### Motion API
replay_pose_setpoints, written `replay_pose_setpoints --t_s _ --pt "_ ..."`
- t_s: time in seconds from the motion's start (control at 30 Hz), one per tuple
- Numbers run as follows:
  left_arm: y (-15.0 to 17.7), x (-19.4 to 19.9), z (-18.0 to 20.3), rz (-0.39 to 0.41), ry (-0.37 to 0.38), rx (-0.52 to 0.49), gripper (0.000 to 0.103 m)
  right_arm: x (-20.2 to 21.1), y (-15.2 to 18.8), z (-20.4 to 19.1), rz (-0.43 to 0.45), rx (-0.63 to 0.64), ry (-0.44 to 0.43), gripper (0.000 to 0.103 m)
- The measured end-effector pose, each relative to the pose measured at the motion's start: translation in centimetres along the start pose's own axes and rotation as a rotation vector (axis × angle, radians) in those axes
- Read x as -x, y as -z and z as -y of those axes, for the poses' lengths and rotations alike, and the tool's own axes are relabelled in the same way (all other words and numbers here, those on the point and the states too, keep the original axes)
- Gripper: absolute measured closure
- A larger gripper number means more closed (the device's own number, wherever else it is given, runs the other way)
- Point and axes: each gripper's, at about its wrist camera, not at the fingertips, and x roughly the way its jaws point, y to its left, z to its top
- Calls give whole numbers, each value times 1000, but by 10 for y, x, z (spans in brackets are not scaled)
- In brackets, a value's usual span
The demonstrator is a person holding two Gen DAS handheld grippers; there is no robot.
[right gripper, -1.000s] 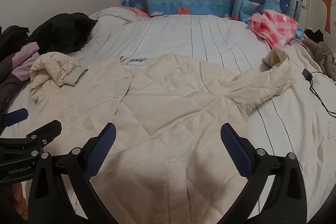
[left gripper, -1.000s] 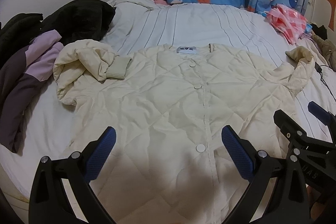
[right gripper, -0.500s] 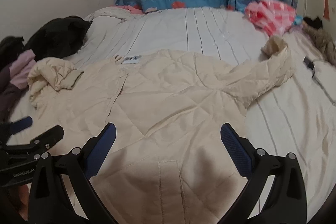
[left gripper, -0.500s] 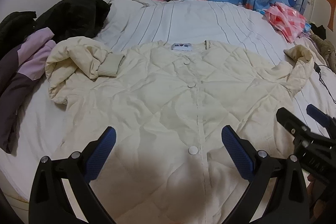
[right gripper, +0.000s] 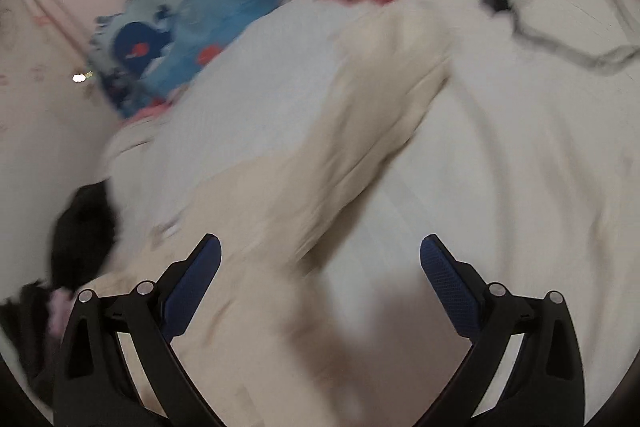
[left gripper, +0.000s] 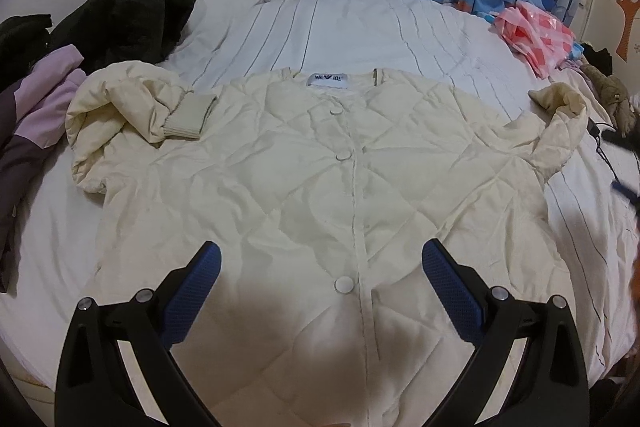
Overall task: Fold large clothes
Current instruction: 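Move the right tool to the jacket sleeve cuff and grasp it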
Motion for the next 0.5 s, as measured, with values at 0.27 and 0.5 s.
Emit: replay_pose_setpoints --t_s 0.27,0.5 --pt "1 -17 0 -51 3 4 6 -73 -131 -49 37 386 436 7" --pt "-2 -23 0 -81 53 33 7 -128 -166 6 -36 346 665 7"
